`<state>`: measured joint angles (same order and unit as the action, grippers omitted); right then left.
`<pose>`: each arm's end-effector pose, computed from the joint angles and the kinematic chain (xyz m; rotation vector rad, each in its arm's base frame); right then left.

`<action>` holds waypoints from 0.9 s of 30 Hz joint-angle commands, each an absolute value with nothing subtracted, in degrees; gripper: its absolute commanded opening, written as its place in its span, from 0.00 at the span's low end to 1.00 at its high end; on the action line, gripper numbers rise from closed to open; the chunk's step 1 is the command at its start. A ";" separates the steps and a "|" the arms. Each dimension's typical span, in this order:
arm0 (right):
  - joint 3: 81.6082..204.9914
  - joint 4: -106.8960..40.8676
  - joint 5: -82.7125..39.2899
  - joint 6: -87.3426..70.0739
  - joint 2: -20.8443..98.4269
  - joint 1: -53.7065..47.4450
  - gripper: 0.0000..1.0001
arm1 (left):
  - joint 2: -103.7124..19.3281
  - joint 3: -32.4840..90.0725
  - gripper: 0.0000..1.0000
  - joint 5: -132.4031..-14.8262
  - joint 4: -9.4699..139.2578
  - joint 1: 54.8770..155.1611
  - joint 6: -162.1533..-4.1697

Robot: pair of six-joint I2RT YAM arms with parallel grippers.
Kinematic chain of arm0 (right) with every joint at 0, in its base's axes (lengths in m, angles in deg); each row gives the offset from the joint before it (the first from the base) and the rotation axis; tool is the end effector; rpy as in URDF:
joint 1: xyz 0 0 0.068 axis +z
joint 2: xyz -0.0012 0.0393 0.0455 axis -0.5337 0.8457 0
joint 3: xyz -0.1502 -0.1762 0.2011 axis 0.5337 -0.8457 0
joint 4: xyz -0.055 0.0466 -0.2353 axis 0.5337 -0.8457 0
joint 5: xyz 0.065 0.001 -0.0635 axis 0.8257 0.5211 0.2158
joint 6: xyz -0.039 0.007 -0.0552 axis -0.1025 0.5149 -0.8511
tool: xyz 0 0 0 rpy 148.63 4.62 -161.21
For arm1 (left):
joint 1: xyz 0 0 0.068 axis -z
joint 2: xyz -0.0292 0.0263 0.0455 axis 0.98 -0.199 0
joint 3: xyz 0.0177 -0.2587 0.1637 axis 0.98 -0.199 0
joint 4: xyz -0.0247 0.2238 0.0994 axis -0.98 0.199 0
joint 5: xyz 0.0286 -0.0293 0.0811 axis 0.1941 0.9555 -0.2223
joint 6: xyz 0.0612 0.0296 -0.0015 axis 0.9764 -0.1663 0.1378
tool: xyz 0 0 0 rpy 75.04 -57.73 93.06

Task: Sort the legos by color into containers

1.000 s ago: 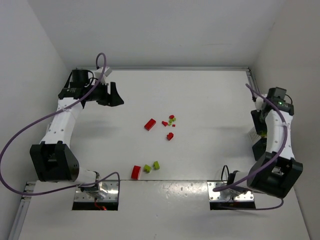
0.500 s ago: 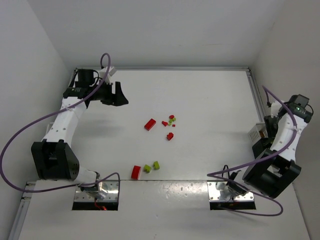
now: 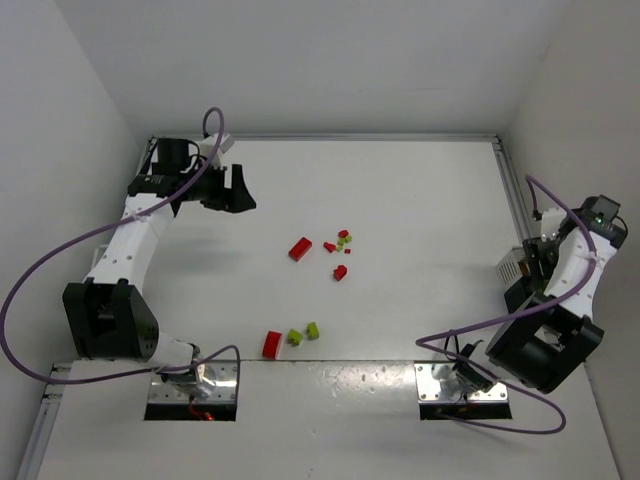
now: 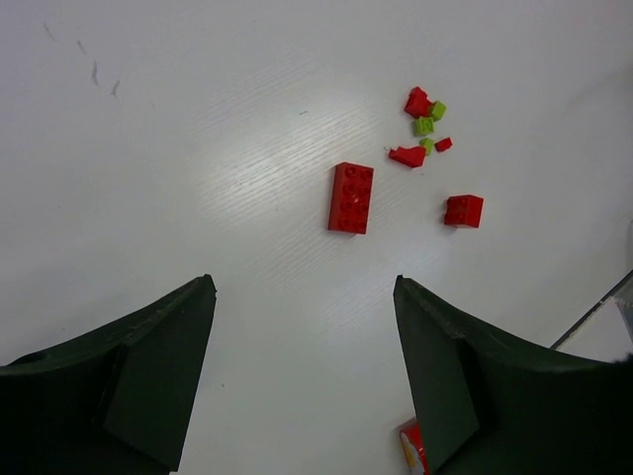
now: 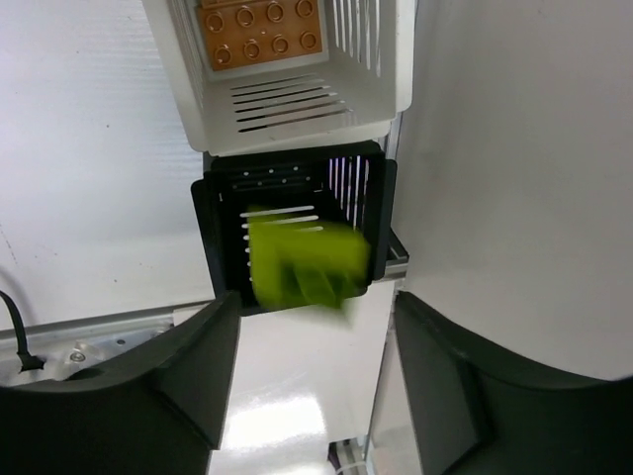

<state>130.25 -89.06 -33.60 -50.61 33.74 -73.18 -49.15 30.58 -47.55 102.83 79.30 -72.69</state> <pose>0.1694 -0.1524 0.2880 0.1638 2.8822 -0.3965 0.3000 -0.0350 0.3525 0.2882 2.2627 -0.7141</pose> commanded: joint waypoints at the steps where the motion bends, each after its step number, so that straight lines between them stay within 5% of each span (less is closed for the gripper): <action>1: 130.33 -88.84 -32.78 -51.40 34.18 -73.92 0.67 | -49.75 31.60 0.79 -48.65 104.78 80.53 -69.04; 4: 130.33 -89.37 -32.16 -51.92 33.65 -73.40 0.74 | -51.86 31.60 0.79 -53.20 109.17 82.46 -64.57; 13: 135.86 -95.96 -22.06 -51.40 34.17 -71.54 0.74 | -54.76 23.95 0.77 -67.36 111.12 96.96 -58.66; 27: 135.87 -97.98 -17.58 -50.34 34.18 -66.80 0.74 | -71.28 29.66 0.77 -70.98 101.28 106.82 -62.27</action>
<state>133.82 -96.62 -20.86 -50.98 34.09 -67.50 -69.81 27.08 -69.76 104.56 105.50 -61.17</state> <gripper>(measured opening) 0.741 0.774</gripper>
